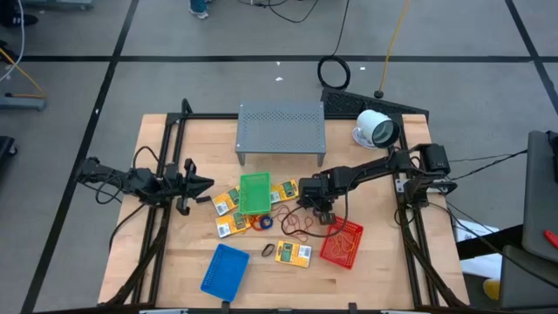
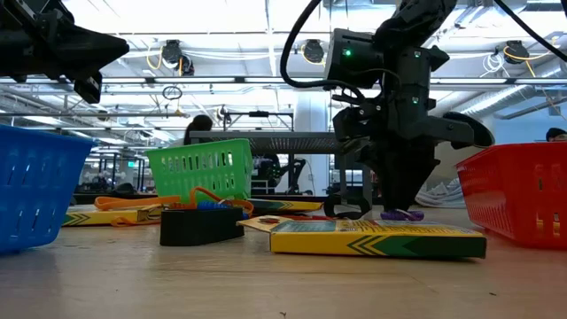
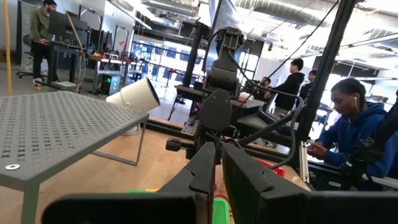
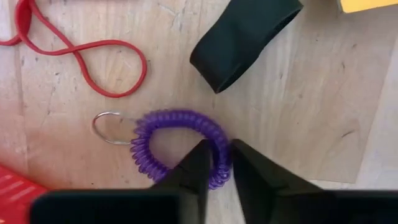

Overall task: Pick & Place Office Desk Supplies
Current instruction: Put the purple spring rubberband band into the blue bin

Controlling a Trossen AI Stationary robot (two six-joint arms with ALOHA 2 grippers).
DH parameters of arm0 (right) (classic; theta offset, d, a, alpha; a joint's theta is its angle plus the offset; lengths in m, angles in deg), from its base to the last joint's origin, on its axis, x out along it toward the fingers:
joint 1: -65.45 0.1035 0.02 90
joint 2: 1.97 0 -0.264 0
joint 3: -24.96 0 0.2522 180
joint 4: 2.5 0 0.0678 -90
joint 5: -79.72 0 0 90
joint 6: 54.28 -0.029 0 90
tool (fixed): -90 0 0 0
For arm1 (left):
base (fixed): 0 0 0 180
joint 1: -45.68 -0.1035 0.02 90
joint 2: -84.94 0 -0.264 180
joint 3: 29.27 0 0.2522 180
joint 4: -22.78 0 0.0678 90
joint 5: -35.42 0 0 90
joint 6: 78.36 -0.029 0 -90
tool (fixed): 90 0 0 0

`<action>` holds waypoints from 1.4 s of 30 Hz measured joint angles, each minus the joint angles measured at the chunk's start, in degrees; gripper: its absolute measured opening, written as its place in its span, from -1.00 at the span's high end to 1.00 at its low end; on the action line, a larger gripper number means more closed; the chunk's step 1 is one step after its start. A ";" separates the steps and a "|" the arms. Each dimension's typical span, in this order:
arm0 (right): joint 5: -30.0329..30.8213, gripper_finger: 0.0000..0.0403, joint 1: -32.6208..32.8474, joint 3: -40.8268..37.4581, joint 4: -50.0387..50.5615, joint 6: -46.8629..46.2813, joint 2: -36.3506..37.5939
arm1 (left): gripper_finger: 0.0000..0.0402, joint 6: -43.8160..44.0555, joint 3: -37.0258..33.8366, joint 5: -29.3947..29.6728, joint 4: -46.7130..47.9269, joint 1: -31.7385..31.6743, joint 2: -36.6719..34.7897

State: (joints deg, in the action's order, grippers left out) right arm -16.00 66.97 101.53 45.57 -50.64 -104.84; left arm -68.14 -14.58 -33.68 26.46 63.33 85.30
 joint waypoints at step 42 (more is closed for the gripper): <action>5.99 1.00 6.13 -0.08 -36.08 -3.32 23.98 | 0.81 1.97 0.02 -6.37 -4.44 -0.01 0.00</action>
State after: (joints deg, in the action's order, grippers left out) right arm -10.01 73.10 101.44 9.48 -53.96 -80.86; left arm -66.17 -14.56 -40.05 22.01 63.32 85.30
